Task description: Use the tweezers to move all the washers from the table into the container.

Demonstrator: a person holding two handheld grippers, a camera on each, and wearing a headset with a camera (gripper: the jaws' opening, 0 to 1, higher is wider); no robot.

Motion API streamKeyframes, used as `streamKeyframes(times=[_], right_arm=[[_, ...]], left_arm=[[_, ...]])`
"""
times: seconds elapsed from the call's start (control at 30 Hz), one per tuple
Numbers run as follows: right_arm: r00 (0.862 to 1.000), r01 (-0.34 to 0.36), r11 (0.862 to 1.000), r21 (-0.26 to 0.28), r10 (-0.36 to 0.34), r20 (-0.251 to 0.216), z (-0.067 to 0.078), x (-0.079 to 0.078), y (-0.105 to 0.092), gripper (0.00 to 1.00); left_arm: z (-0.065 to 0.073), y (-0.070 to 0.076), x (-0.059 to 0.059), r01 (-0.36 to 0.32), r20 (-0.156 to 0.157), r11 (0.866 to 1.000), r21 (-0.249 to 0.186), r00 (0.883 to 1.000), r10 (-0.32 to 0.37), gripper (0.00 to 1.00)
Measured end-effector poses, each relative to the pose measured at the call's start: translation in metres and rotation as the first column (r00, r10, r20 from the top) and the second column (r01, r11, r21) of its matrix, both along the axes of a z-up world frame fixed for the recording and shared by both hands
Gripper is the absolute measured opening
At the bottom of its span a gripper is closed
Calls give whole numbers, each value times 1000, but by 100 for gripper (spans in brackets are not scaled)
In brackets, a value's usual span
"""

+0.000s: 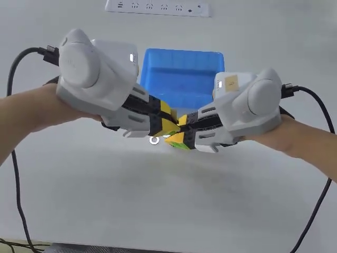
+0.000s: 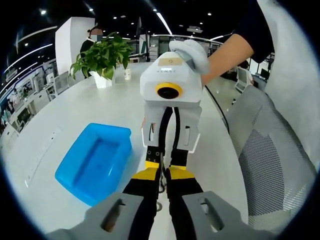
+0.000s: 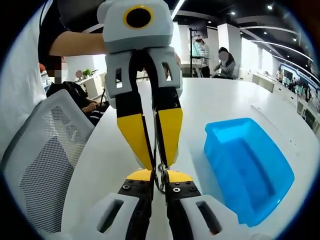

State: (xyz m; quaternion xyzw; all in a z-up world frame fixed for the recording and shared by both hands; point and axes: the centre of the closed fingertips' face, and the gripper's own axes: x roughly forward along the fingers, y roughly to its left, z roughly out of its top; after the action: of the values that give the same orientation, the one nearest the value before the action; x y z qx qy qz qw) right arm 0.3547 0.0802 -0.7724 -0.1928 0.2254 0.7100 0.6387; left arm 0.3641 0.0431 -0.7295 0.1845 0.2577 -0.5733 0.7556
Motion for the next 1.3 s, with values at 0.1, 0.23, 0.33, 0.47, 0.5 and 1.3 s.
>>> streamKeyframes(times=[0.1,0.23,0.33,0.47,0.5,1.3], right_arm=[[1000,-4,1000,-1,4,9,0,0,0,9],[1000,-10,1000,-3,10,21,-1,-1,-1,9],[1000,-11,1000,-2,11,20,0,-2,-1,8],[1000,1,1000,7,-1,18,2,0,1,8],[1000,2,1000,9,-3,18,2,1,1,8],[1000,26,999,26,-26,14,13,3,3,9]], left_arm=[[0,1,0,-7,-6,1000,-2,1000,7,9],[0,1,0,-5,-7,1000,0,1000,5,9],[0,1,-1,-5,-12,1000,-1,1000,5,10],[1,2,-3,-2,-20,1000,-5,1000,2,15],[0,2,-3,-1,-21,1000,-5,1000,1,16],[6,17,-3,-46,6,999,20,999,46,17]])
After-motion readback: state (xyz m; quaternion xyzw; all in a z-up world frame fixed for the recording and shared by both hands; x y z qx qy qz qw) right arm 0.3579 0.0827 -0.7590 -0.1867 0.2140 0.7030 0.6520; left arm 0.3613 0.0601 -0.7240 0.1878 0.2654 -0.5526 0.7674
